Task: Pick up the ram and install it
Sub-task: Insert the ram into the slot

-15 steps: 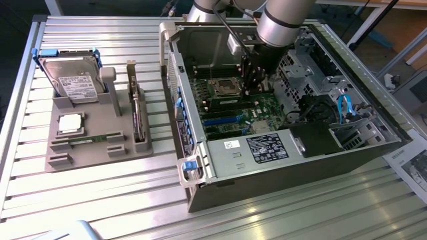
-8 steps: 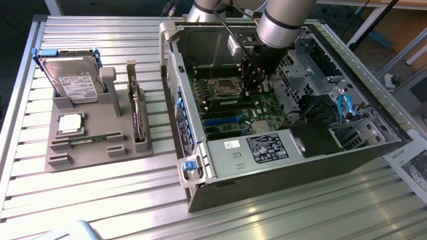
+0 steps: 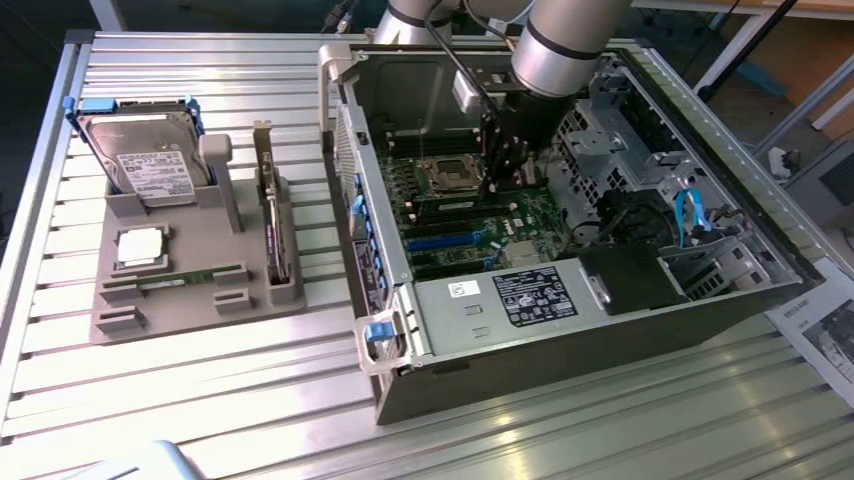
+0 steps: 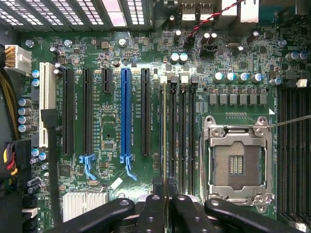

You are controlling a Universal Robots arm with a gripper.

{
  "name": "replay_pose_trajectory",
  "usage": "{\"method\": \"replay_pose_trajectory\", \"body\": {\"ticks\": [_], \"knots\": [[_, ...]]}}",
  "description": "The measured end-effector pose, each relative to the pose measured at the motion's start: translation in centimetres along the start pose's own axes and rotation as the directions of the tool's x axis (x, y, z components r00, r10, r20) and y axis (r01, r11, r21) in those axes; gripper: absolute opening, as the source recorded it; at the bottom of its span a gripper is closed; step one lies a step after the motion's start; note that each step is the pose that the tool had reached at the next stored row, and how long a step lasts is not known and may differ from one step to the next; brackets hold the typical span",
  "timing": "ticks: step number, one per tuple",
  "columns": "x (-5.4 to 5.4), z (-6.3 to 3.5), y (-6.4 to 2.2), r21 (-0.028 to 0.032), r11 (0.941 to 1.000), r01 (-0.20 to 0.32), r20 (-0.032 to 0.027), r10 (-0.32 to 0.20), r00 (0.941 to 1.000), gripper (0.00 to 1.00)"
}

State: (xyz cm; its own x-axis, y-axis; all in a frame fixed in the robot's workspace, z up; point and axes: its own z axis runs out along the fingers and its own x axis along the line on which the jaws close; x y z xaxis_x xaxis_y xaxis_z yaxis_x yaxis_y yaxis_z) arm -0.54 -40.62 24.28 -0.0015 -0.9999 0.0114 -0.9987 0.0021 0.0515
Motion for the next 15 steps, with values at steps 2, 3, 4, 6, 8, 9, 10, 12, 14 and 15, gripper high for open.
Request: {"method": "replay_pose_trajectory", "body": {"ticks": [2, 3, 4, 6, 8, 9, 10, 12, 14, 15], "knots": [[0.00, 0.06, 0.01, 0.0001, 1.0000, 0.000, 0.0004, 0.000, 1.0000, 0.12], [0.00, 0.12, 0.00, 0.0000, 1.0000, 0.000, 0.0000, 0.000, 1.0000, 0.12], [0.00, 0.15, 0.00, 0.0000, 1.0000, 0.000, -0.0001, 0.000, 1.0000, 0.12], [0.00, 0.16, 0.00, 0.0000, 1.0000, 0.000, 0.0000, 0.000, 1.0000, 0.12], [0.00, 0.16, 0.00, 0.0000, 1.0000, 0.000, 0.0000, 0.000, 1.0000, 0.12], [0.00, 0.17, 0.00, 0.0000, 1.0000, 0.000, 0.0000, 0.000, 1.0000, 0.12], [0.00, 0.19, 0.00, 0.0000, 1.0000, 0.000, 0.0001, 0.000, 1.0000, 0.12], [-0.01, 0.27, -0.01, 0.0001, 1.0000, 0.000, 0.0003, 0.000, 1.0000, 0.12], [-0.01, 0.30, -0.01, 0.0001, 1.0000, 0.000, 0.0006, 0.000, 1.0000, 0.12], [-0.03, 0.31, -0.01, 0.0000, 1.0000, 0.000, 0.0005, 0.000, 1.0000, 0.12]]}}
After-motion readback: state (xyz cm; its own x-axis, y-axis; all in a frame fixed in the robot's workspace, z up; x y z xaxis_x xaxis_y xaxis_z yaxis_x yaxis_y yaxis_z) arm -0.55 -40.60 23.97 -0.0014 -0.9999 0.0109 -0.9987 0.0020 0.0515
